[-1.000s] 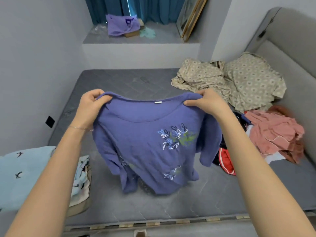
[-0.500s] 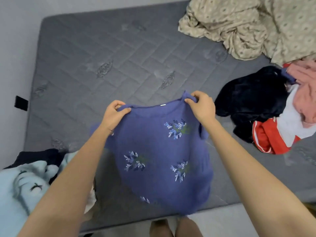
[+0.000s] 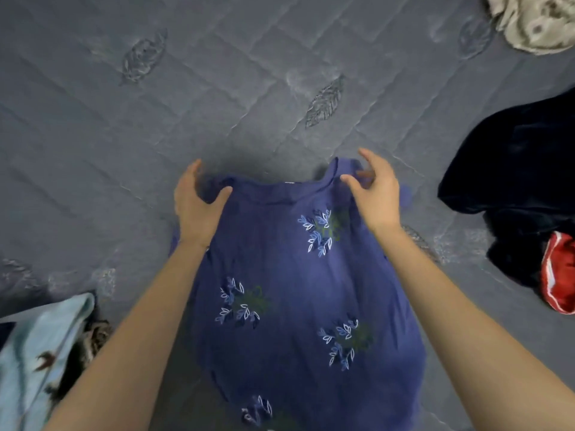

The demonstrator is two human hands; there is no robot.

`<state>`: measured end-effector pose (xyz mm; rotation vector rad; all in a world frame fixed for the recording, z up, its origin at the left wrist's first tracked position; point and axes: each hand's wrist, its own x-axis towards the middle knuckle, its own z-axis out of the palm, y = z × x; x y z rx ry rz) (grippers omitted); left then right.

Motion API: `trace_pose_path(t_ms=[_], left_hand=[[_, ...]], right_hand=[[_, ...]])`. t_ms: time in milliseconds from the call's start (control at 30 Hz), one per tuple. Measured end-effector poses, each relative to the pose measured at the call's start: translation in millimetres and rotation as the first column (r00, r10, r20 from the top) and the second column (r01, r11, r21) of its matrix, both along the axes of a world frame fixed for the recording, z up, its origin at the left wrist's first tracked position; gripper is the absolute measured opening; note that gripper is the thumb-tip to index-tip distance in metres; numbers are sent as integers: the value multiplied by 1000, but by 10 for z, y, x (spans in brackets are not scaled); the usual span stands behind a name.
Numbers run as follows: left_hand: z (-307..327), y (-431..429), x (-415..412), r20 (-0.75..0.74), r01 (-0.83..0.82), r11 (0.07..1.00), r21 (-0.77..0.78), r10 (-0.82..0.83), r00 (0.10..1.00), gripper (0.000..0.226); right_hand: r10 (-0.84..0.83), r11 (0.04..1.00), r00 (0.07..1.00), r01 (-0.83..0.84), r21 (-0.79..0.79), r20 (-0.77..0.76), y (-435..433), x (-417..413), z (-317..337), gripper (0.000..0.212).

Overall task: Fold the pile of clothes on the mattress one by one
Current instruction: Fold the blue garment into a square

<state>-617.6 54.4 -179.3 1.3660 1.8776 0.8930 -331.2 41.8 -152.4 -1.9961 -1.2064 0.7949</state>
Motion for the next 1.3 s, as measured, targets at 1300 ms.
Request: trace_pose_path(t_ms=[1300], left_hand=[[-911,-190,2451,-544,770,622,-138,-698,466,51]], right_hand=[[-196,980,960,188,-61,-202,-172,1411,-815,21]])
